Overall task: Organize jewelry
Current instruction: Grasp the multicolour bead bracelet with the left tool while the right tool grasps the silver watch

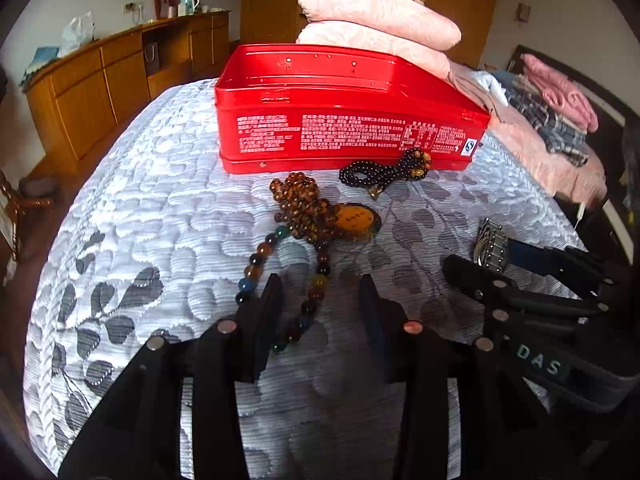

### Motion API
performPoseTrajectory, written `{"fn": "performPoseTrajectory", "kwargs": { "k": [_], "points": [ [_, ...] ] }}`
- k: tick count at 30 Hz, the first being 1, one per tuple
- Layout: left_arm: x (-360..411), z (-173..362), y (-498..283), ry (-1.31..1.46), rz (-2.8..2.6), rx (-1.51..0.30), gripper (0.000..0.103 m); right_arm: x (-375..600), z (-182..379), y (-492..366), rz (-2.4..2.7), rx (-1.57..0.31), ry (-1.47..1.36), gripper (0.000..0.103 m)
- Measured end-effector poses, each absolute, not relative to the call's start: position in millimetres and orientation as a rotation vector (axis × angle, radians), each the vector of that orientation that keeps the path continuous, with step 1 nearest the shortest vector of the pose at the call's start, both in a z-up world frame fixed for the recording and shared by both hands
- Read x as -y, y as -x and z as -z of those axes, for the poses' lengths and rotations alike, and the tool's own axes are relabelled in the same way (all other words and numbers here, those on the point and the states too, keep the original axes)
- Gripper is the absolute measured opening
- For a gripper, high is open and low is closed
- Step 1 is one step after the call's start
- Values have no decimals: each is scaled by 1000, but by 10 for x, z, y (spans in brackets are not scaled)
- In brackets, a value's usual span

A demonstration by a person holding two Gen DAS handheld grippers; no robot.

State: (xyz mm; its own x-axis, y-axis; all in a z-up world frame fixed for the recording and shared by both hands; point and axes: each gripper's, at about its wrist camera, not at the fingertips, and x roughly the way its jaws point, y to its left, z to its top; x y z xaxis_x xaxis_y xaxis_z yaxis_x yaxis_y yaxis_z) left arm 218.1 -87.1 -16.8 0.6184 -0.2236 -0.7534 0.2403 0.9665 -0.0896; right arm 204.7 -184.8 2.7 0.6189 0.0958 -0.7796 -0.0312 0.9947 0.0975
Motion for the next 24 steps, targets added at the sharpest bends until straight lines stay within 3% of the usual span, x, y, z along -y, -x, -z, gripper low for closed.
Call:
{"fn": "performPoseTrajectory", "kwargs": {
  "k": [2, 4, 6, 9, 12, 13, 19, 24],
  "points": [
    [849, 170, -2185, -11, 268, -865, 35, 1875, -43, -1997, -57, -900, -95, 58],
    [788, 172, -2193, 20, 255, -864, 23, 1882, -52, -1961, -50, -900, -93, 58],
    [725, 175, -2200, 53, 251, -865, 18, 1883, -43, -1931, -48, -901, -87, 58],
    [719, 173, -2194, 51, 244, -865, 16, 1866, -32, -1934, -42, -898, -69, 56],
    [712, 166, -2185, 44, 234, -862, 11, 1849, -31, -1935, -40, -886, -59, 42],
    [694, 165, -2186, 52, 230, -862, 8, 1863, -33, -1940, -43, -881, -63, 33],
    [625, 145, -2153, 86, 226, -851, 7, 1885, -85, -1909, -82, -858, -76, 27],
    [574, 13, -2057, 118, 253, -817, 7, 1911, -193, -1862, -124, -841, -88, 11]
  ]
}}
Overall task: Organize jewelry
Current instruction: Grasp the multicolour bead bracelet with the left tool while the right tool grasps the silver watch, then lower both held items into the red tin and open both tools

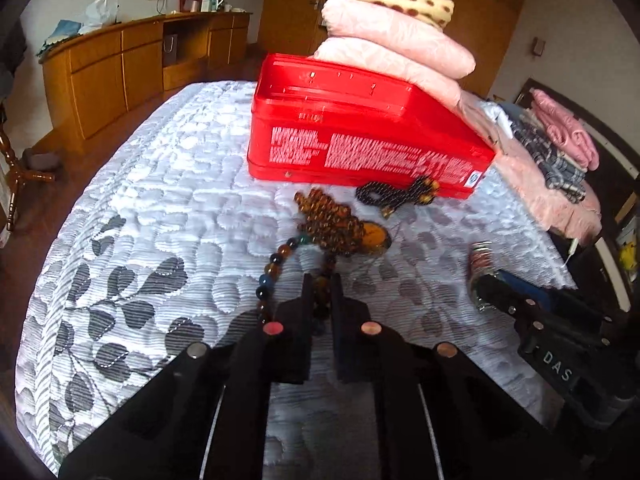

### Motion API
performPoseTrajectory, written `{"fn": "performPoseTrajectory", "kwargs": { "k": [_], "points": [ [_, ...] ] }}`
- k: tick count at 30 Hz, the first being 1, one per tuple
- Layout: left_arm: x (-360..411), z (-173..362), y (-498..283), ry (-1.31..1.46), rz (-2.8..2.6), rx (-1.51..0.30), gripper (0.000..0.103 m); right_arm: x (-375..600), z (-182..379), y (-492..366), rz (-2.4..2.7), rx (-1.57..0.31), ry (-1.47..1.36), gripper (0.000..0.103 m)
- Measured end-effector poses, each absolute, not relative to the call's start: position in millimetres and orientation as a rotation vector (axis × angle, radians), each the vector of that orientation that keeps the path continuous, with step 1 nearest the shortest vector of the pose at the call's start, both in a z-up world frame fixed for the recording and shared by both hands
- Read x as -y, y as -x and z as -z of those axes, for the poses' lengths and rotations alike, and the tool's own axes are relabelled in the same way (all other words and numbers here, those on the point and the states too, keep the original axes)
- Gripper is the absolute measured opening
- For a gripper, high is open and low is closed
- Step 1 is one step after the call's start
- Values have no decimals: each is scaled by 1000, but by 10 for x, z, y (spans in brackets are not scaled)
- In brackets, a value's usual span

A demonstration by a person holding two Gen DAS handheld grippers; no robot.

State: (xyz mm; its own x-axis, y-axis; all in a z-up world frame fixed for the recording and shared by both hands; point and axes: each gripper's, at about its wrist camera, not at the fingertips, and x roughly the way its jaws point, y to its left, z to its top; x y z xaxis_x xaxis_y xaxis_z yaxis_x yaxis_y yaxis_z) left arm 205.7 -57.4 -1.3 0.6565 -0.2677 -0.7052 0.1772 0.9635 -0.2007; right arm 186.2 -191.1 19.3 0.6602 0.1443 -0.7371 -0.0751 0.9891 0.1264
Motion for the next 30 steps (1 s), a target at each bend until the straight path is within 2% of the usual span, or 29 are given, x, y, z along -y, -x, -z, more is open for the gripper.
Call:
{"fn": "performPoseTrajectory", "kwargs": {
  "k": [16, 21, 23, 25, 28, 30],
  "points": [
    [377, -681, -1856, 199, 313, -635, 7, 2043, -571, -1778, -146, -755, -98, 9],
    [370, -834, -1854, 202, 319, -588, 7, 1984, -446, -1835, -179, -822, -77, 9],
    [372, -819, -1856, 205, 320, -593, 7, 1942, -366, -1835, -202, -849, -71, 20],
    [370, -781, -1864, 206, 325, -607, 7, 1905, -308, -1848, -203, -864, -50, 24],
    [360, -727, -1881, 208, 328, -624, 7, 1855, -243, -1881, -208, -888, -14, 41],
    [354, -700, -1886, 210, 328, -629, 7, 1829, -197, -1898, -215, -899, -3, 42]
  ]
}}
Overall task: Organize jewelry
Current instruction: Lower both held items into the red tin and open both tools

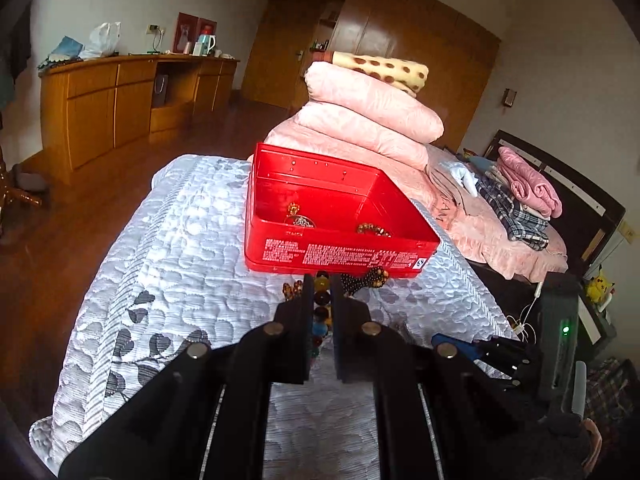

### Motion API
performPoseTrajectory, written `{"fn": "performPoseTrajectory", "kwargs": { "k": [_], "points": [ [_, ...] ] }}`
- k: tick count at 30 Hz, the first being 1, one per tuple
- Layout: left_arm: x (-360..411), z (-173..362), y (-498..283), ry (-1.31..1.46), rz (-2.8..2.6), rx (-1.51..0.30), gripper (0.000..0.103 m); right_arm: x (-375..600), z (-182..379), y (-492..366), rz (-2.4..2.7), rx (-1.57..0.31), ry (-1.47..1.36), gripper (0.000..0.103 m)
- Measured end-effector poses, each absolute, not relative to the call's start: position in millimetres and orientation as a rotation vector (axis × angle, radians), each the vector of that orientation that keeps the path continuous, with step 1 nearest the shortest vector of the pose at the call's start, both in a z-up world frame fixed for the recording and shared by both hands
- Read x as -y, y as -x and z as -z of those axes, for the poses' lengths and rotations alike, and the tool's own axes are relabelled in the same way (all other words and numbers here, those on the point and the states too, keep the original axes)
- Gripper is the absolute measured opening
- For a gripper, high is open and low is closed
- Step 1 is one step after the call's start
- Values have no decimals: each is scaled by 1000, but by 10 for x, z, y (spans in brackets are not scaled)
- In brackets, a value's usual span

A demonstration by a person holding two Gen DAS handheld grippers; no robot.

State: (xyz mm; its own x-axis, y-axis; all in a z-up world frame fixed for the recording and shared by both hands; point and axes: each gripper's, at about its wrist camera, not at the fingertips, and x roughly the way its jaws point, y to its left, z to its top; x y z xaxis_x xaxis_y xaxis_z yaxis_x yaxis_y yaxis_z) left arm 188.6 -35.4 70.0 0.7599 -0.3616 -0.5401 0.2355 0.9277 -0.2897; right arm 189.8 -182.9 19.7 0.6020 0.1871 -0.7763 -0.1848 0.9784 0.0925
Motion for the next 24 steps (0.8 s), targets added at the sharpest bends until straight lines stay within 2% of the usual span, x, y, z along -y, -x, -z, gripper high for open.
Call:
{"fn": "performPoseTrajectory", "kwargs": {
  "k": [4, 8, 10, 16, 24],
  "points": [
    [343, -665, -1897, 213, 328, -635, 7, 1794, -65, -1959, -221, -932, -1, 40],
    [371, -643, -1908, 210, 336, -641, 7, 1789, -44, -1959, -219, -911, 10, 19],
    [377, -625, -1910, 212, 338, -645, 7, 1814, -45, -1958, -218, -907, 0, 15],
    [397, -592, -1931, 212, 342, -651, 7, 1891, -166, -1934, -206, -871, -22, 15],
    [436, -743, -2075, 223, 360, -612, 7, 2026, -674, -2012, -210, -752, -41, 15]
  ]
}}
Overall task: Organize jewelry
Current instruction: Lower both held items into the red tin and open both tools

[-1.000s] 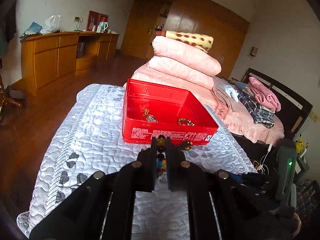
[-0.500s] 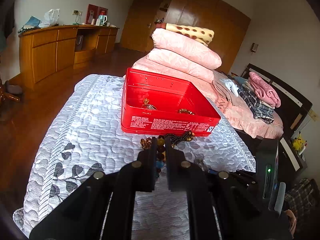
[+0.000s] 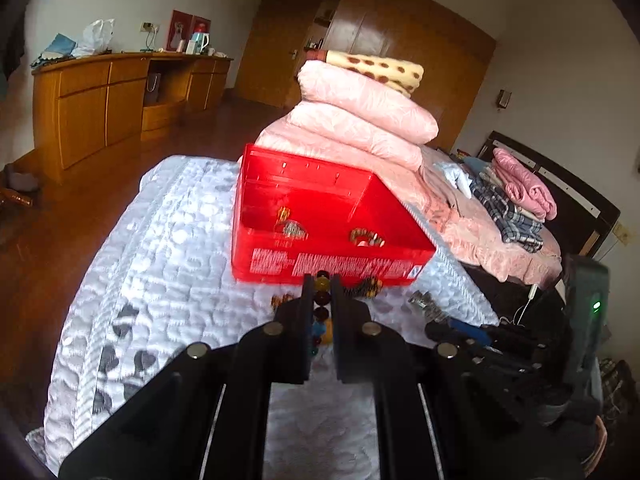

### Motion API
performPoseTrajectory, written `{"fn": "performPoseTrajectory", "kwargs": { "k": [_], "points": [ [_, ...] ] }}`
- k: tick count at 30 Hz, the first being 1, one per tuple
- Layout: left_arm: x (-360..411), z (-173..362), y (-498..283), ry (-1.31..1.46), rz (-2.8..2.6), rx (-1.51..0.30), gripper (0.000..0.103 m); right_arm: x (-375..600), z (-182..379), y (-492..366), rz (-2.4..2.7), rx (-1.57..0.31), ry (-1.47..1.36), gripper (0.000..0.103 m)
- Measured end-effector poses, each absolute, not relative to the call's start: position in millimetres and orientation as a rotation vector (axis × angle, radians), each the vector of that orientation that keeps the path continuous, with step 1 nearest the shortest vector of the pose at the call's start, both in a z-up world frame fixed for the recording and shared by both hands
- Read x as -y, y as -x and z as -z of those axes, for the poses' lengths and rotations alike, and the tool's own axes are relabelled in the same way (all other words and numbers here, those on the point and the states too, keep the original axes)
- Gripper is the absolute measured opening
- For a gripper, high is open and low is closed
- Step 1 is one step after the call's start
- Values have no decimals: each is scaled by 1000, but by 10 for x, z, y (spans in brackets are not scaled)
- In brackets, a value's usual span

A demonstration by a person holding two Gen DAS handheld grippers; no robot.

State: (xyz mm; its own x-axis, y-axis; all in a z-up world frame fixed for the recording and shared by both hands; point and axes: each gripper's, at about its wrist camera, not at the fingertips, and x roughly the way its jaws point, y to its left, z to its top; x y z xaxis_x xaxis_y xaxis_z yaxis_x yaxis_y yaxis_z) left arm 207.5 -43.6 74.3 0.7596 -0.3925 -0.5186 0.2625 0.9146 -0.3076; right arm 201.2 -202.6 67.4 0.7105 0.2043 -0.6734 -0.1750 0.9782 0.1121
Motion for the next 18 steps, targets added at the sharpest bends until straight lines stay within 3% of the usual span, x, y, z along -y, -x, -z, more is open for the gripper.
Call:
{"fn": "performPoseTrajectory", "kwargs": {
  "k": [9, 18],
  "points": [
    [648, -1123, -2619, 192, 346, -496, 7, 2144, -1120, -2700, -194, -639, -96, 15],
    [863, -906, -3470, 147, 340, -540, 7, 2178, -855, -3438, -171, -685, -134, 17]
  ]
}}
